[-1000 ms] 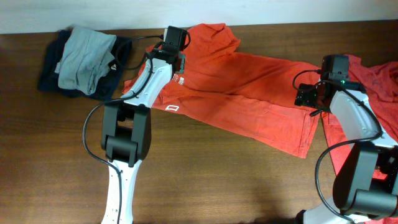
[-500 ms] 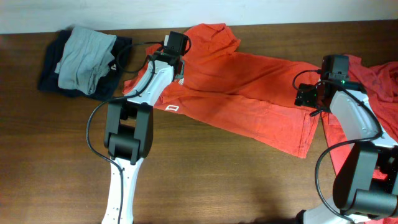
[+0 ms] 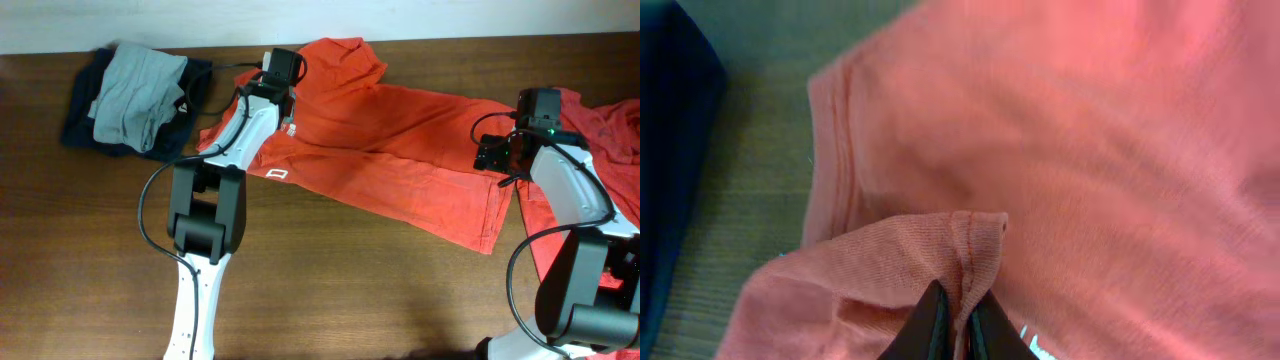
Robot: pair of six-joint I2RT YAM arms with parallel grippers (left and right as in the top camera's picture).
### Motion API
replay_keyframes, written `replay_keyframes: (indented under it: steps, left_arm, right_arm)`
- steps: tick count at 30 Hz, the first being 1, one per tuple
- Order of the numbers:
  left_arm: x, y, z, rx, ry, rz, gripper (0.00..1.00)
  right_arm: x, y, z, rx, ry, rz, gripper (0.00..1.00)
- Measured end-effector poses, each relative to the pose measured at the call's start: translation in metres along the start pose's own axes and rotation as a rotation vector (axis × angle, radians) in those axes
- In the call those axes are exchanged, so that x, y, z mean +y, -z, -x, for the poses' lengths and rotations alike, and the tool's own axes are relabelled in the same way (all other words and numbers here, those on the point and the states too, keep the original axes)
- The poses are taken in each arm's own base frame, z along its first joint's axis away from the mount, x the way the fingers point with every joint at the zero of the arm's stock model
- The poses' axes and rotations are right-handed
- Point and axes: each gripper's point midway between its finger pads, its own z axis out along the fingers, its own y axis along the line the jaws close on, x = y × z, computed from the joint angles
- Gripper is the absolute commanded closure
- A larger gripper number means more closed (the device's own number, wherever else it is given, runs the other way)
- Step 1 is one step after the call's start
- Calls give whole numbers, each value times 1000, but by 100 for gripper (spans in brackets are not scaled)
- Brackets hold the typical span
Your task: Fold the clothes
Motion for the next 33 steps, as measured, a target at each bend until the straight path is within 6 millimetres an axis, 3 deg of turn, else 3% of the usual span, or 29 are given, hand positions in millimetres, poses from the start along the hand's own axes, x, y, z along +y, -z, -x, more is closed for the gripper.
replay_keyframes:
  steps: [6, 13, 16, 19, 23, 33]
  left_arm:
    - [2, 12, 28, -70, 52, -9, 91]
    - [1, 13, 34, -91, 77, -13, 89]
    - [1, 13, 32, -81, 77, -12, 66]
    - [2, 13, 23, -48, 73, -12, 59]
    - [2, 12, 11, 3, 55, -10, 59]
    - [1, 8, 1, 36, 41, -6, 59]
  right_arm:
    - [0, 0, 0, 0, -1, 0, 1]
    - [0, 0, 0, 0, 0, 0, 1]
    - [0, 0, 0, 0, -1, 0, 1]
    - [0, 0, 0, 0, 0, 0, 1]
    - [0, 0, 0, 0, -1, 0, 1]
    - [0, 0, 0, 0, 0, 0, 1]
